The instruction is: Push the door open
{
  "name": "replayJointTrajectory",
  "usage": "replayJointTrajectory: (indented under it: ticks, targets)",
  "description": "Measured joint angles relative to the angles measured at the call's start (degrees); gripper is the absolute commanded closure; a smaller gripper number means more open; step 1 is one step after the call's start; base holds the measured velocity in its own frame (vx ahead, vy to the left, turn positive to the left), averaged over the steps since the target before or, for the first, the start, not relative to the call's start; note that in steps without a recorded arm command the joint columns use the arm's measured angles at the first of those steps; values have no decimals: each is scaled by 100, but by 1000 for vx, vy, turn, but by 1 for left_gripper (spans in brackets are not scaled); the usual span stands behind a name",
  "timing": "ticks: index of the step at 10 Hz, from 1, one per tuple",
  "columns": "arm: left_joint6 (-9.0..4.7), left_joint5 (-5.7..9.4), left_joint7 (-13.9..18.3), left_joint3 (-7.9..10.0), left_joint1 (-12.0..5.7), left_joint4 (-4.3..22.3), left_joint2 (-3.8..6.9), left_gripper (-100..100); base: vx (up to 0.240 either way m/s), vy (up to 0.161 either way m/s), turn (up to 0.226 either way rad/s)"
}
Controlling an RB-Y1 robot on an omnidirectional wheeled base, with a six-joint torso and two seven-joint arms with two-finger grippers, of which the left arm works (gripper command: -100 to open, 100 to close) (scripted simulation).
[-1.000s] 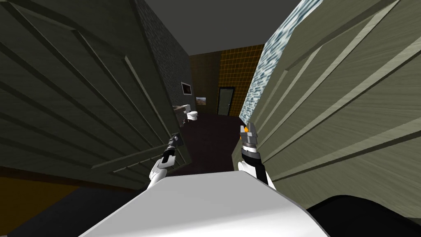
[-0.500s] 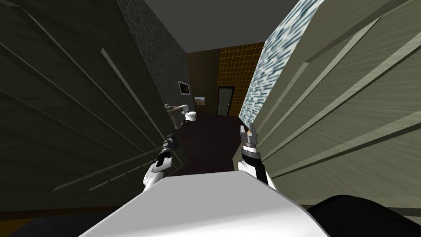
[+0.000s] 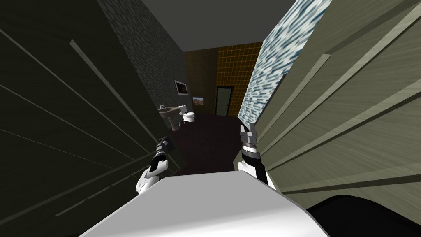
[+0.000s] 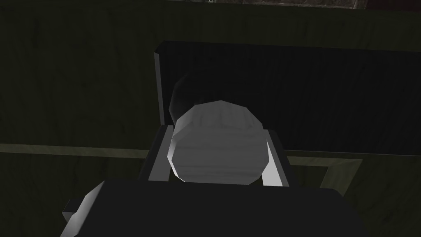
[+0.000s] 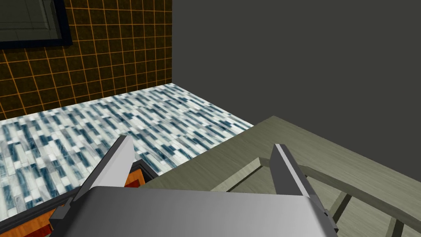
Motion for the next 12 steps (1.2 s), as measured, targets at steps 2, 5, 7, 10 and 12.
replayJointTrajectory:
  ticks: [2,5,7,10,12]
  targets:
    - [63,144,-116,100,61,-122,-1,100,124,-6,-44]
    - [161,470,-367,337,190,-235,4,100,170,-12,-28]
    - [253,672,-551,492,343,-440,-76,100,204,14,-48]
    - [164,991,-804,767,315,-277,43,100,164,8,-30]
    - [179,1159,-956,909,395,-327,30,100,199,2,-11]
